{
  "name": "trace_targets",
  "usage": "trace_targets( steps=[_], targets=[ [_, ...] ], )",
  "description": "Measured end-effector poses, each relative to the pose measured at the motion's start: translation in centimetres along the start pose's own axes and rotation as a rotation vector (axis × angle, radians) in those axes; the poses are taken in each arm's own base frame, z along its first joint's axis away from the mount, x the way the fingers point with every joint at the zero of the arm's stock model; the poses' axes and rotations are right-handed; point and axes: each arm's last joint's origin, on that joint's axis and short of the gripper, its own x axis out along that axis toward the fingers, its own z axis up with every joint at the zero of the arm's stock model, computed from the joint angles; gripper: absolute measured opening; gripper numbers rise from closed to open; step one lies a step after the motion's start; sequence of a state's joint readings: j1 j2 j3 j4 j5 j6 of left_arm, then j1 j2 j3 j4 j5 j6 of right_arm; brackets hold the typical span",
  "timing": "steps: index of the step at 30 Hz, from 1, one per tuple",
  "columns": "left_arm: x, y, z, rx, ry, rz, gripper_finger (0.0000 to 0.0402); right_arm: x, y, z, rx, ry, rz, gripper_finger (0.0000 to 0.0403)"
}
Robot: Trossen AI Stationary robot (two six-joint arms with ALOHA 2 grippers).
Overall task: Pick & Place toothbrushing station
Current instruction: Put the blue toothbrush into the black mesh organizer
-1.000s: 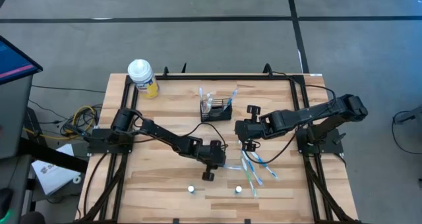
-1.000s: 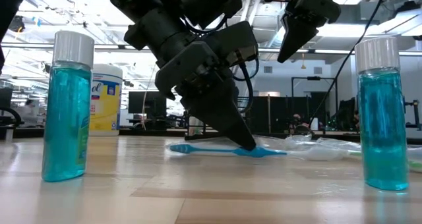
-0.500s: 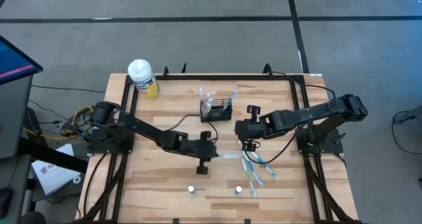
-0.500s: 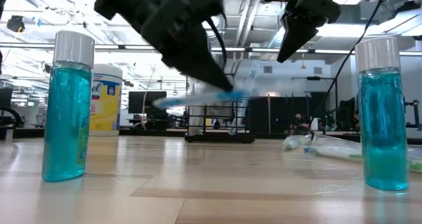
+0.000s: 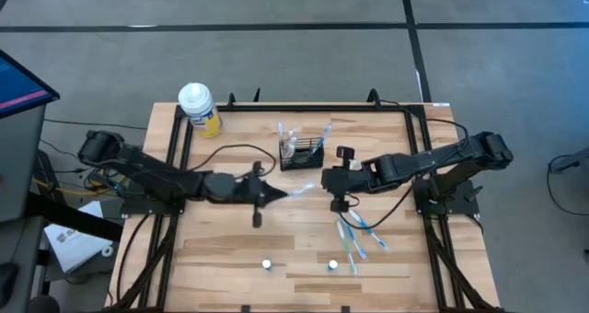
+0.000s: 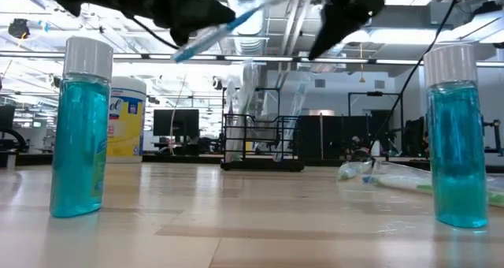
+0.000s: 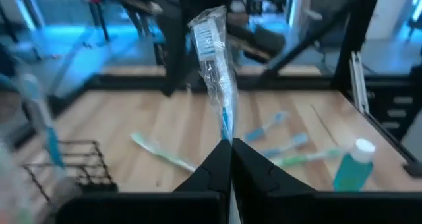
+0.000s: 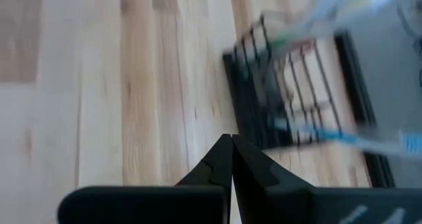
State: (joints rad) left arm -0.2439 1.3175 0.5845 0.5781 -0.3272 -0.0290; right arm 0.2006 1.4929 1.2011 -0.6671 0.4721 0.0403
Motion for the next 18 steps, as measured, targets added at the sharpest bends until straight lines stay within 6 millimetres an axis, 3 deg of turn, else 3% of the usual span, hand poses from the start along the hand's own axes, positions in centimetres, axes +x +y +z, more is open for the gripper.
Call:
trace_targets(
  steps=[7,18],
  targets=[
    [-2.0,0.8,1.2,0.047,-0.139,0.061,0.0,-0.3,0.0,2.3,0.035,-0.22,0.001,0.0],
    [-2.7,0.9,2.7,0.135,-0.249,0.08,0.0,-0.9,-0.3,4.6,0.004,-0.465,0.093,0.0]
  ],
)
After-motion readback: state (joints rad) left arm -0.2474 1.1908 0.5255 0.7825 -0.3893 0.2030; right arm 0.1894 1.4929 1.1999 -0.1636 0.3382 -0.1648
